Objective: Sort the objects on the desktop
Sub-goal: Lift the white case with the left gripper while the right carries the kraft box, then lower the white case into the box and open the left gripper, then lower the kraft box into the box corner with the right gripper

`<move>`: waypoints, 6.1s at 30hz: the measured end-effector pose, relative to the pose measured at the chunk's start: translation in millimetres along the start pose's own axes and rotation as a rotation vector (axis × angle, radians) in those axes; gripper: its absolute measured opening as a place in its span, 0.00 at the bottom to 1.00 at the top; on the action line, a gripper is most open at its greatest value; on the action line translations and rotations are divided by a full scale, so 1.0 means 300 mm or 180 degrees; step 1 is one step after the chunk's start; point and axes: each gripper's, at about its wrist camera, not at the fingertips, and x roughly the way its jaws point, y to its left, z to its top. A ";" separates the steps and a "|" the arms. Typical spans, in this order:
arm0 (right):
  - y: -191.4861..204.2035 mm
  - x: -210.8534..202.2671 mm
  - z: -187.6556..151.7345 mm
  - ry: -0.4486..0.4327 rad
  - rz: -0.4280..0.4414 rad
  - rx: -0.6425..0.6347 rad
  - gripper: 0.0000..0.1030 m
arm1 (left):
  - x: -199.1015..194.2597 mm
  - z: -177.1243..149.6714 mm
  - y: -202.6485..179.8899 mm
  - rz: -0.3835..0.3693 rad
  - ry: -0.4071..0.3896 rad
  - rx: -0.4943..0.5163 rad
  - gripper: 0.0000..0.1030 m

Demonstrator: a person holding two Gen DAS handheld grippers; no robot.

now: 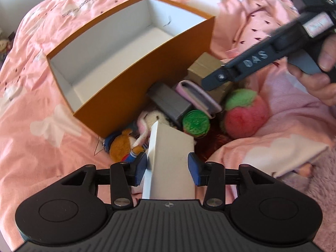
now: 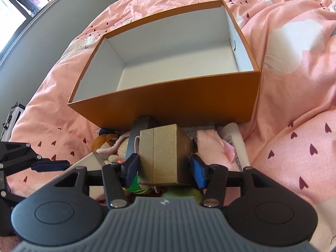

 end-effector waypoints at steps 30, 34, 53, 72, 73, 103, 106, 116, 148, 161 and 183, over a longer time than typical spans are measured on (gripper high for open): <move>-0.014 -0.028 -0.015 0.0007 0.0066 -0.0005 0.55 | -0.043 -0.040 0.035 -0.0534 0.0357 -0.0189 0.35; -0.009 -0.025 -0.018 -0.0003 0.0053 -0.0034 0.55 | 0.000 -0.043 0.009 -0.0411 0.0499 -0.0109 0.34; 0.027 -0.197 0.065 -0.0431 0.0209 -0.0176 0.52 | -0.191 0.043 0.076 -0.0106 -0.0405 -0.0365 0.31; 0.021 0.003 0.407 -0.0604 0.0043 -0.0112 0.52 | 0.048 0.392 0.312 0.0428 -0.0479 -0.0742 0.31; 0.011 0.031 0.411 -0.0562 0.0014 -0.0078 0.52 | 0.083 0.400 0.315 0.0459 -0.0410 -0.0746 0.31; -0.027 0.362 0.502 0.0173 0.0052 0.0028 0.52 | 0.329 0.370 0.331 0.0522 0.0203 -0.0607 0.34; -0.021 0.371 0.501 0.0198 0.0006 0.0016 0.52 | 0.295 0.363 0.341 0.0327 0.0069 -0.0671 0.34; -0.008 0.380 0.516 0.0247 -0.0159 0.0000 0.52 | 0.281 0.333 0.400 -0.0327 -0.0140 -0.0912 0.32; 0.204 0.530 0.546 0.0719 0.0051 -0.0446 0.52 | 0.118 0.137 0.682 -0.0074 -0.0878 -0.1771 0.26; 0.152 0.526 0.546 0.0929 0.0223 -0.0047 0.51 | 0.146 0.138 0.674 -0.0115 -0.0832 -0.1754 0.26; 0.210 0.522 0.612 0.0363 -0.0410 -0.1461 0.69 | 0.165 0.134 0.665 -0.0053 -0.0746 -0.1730 0.26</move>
